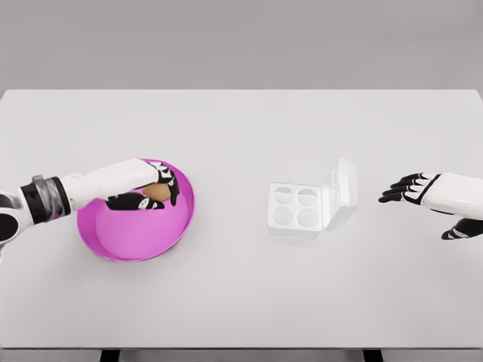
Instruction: Pack egg into the box and close the box lid
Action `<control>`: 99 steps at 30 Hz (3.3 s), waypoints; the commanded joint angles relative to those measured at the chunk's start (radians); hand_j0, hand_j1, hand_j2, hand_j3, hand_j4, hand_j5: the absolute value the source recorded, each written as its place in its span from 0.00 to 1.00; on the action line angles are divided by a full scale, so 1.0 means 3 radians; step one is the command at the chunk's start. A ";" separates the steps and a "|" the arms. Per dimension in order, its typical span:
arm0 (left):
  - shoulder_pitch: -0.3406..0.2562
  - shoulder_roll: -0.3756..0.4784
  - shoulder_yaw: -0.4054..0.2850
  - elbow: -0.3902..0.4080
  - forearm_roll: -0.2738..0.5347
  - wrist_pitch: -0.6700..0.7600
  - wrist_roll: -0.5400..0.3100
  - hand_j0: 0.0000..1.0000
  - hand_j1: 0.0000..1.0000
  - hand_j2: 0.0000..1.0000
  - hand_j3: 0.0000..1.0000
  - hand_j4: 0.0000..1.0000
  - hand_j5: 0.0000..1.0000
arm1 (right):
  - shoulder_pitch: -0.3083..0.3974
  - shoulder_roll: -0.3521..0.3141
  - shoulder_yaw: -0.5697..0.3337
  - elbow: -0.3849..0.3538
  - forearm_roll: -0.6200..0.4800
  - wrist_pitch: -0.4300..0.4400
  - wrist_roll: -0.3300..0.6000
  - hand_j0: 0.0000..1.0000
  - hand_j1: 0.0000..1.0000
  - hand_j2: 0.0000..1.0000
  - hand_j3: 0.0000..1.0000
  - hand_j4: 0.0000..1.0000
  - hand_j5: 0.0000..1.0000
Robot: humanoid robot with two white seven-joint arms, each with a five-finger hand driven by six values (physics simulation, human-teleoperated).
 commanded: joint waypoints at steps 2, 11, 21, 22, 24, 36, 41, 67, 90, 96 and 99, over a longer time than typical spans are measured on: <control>-0.0005 -0.0002 0.0004 -0.0041 0.0016 -0.0011 0.0002 0.35 0.35 0.35 0.35 0.35 0.35 | 0.0000 -0.0005 0.0000 0.0001 -0.0020 0.0009 -0.0001 1.00 1.00 1.00 1.00 1.00 1.00; -0.0128 -0.0176 -0.0042 -0.0061 -0.0014 -0.0017 0.0002 0.34 0.34 0.34 0.34 0.34 0.34 | -0.0005 -0.0005 -0.0005 -0.0004 -0.0020 0.0009 -0.0001 1.00 1.00 1.00 1.00 1.00 1.00; -0.0153 -0.0462 -0.0078 -0.0056 -0.0040 -0.0011 0.0002 0.32 0.32 0.32 0.32 0.32 0.32 | -0.0005 -0.0005 -0.0005 -0.0004 -0.0020 0.0009 -0.0001 1.00 1.00 1.00 1.00 1.00 1.00; -0.0158 -0.0467 -0.0108 -0.0056 -0.0040 -0.0011 0.0002 0.31 0.31 0.31 0.31 0.31 0.31 | -0.0005 -0.0005 -0.0005 0.0001 -0.0020 0.0009 -0.0001 1.00 1.00 1.00 1.00 1.00 1.00; -0.0189 -0.0524 -0.0154 -0.0056 -0.0040 -0.0006 0.0002 0.31 0.31 0.31 0.31 0.31 0.31 | -0.0005 -0.0005 -0.0005 0.0001 -0.0020 0.0009 -0.0001 1.00 1.00 1.00 1.00 1.00 1.00; -0.0220 -0.0938 -0.0287 -0.0025 -0.0244 0.0040 0.0002 0.31 0.31 0.31 0.31 0.31 0.31 | 0.0000 -0.0005 -0.0005 -0.0009 -0.0025 0.0009 -0.0001 1.00 1.00 1.00 1.00 1.00 1.00; -0.0220 -0.1122 -0.0287 -0.0015 -0.0423 0.0040 0.0002 0.31 0.31 0.31 0.31 0.31 0.31 | -0.0005 -0.0005 -0.0005 -0.0009 -0.0020 0.0009 -0.0001 1.00 1.00 1.00 1.00 1.00 1.00; -0.0506 -0.1868 -0.0492 0.0777 -0.0930 -0.0011 0.0002 0.32 0.32 0.32 0.32 0.32 0.32 | 0.0015 -0.0010 -0.0005 -0.0127 -0.0025 0.0009 -0.0001 1.00 1.00 1.00 1.00 1.00 1.00; -0.0660 -0.2032 -0.0533 0.1115 -0.0930 -0.0180 0.0002 0.69 0.69 0.69 0.69 0.69 0.69 | 0.0015 -0.0010 -0.0005 -0.0106 -0.0025 0.0009 -0.0001 1.00 1.00 1.00 1.00 1.00 1.00; -0.0660 -0.2027 -0.0533 0.1115 -0.0930 -0.0185 0.0002 0.70 0.70 0.70 0.70 0.70 0.70 | 0.0000 -0.0010 -0.0005 -0.0101 -0.0025 0.0009 -0.0001 1.00 1.00 1.00 1.00 1.00 1.00; -0.0660 -0.2027 -0.0528 0.1105 -0.0930 -0.0185 0.0002 0.70 0.70 0.70 0.70 0.70 0.70 | 0.0000 -0.0010 -0.0005 -0.0101 -0.0025 0.0009 -0.0001 1.00 1.00 1.00 1.00 1.00 1.00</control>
